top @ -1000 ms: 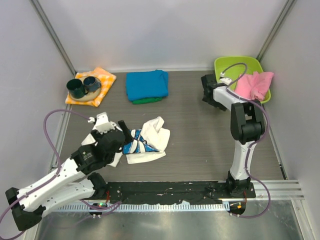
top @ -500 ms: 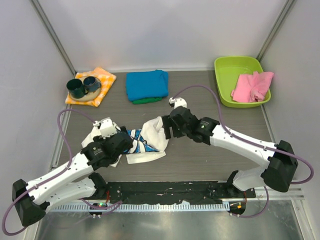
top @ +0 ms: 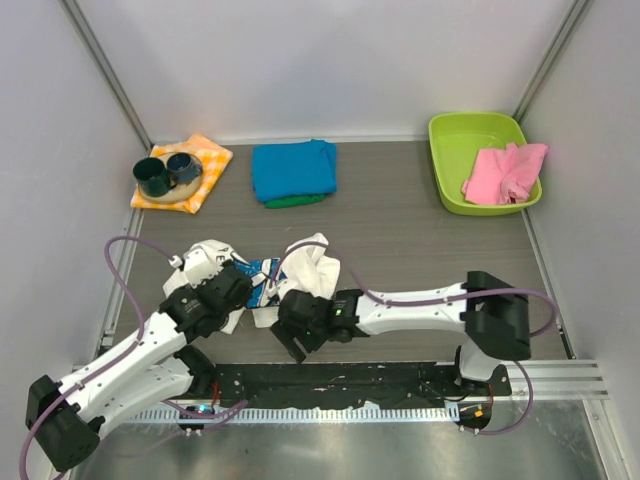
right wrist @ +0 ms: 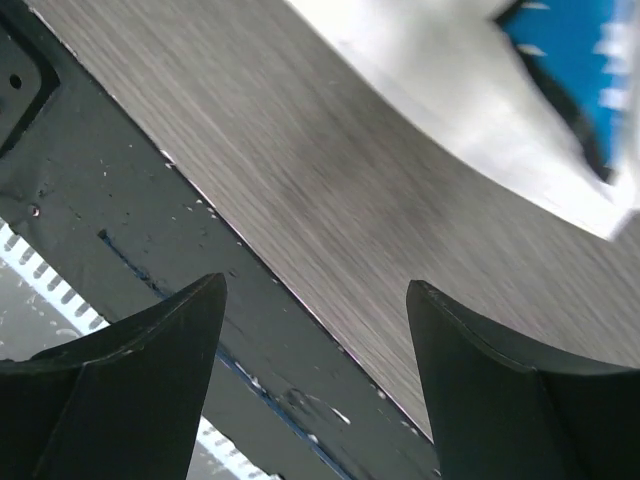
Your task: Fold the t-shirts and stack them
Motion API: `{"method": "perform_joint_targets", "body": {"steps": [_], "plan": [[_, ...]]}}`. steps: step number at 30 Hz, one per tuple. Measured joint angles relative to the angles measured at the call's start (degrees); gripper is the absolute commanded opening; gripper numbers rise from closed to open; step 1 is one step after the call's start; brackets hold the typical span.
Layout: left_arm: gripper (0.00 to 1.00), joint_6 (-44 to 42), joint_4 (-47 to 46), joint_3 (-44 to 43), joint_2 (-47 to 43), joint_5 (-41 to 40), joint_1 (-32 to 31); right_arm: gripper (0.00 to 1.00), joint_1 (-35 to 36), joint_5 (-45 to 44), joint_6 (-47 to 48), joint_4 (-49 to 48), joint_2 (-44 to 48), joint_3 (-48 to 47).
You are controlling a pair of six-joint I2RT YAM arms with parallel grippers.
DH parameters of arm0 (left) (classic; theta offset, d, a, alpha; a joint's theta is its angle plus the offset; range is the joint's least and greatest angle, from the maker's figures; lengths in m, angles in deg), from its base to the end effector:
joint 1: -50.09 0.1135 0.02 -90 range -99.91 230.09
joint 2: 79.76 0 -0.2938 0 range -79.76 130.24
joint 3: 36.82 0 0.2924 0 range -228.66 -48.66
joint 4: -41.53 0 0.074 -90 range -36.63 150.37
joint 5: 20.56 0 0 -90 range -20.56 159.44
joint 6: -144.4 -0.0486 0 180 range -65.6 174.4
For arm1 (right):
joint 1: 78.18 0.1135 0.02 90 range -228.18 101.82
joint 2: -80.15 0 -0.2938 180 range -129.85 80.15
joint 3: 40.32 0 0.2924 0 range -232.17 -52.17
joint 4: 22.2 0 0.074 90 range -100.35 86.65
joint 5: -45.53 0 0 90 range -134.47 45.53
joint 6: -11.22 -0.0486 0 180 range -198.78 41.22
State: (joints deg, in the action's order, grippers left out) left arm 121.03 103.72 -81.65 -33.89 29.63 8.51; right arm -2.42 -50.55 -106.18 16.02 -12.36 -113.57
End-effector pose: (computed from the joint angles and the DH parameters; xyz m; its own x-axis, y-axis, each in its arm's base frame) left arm 0.1388 -0.0815 0.2197 -0.5349 -0.4681 -0.7034 -0.4964 0.8478 -0.1867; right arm 0.0972 0.3619 0.2074 -0.6213 -0.5876 -0.5184 -0.7478 0.6423 0.1681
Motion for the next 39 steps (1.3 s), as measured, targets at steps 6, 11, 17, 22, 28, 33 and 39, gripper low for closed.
{"method": "perform_joint_targets", "body": {"steps": [6,11,17,22,28,33,39], "plan": [[1.0,1.9,0.81,0.52,-5.16,-0.57,3.54,0.79,3.32,-1.6,1.18,-4.26,-8.26,-4.33],[1.0,2.08,2.54,-0.26,-7.19,-2.21,6.69,0.79,3.23,-4.72,3.56,-8.37,-9.03,-6.36],[1.0,3.52,4.83,-0.52,-7.15,-3.65,9.9,0.79,2.95,-6.69,7.21,-12.61,-15.41,-12.85],[1.0,3.69,6.25,-1.7,-7.3,-4.2,10.97,0.79,2.36,-6.64,9.2,-13.97,-21.62,-16.04],[1.0,3.56,6.69,-3.02,-8.74,-4.85,11.02,0.79,0.09,-5.16,10.1,-16.72,-23.8,-16.13],[1.0,3.39,7.1,-3.02,-9.81,-5.4,11.04,0.78,-2.67,-3.65,10.38,-19.47,-24.28,-15.65],[1.0,3.17,7.15,-2.99,-9.84,-5.95,11.04,0.52,-3.91,-2.67,10.64,-21.53,-25.16,-15.67]]}}
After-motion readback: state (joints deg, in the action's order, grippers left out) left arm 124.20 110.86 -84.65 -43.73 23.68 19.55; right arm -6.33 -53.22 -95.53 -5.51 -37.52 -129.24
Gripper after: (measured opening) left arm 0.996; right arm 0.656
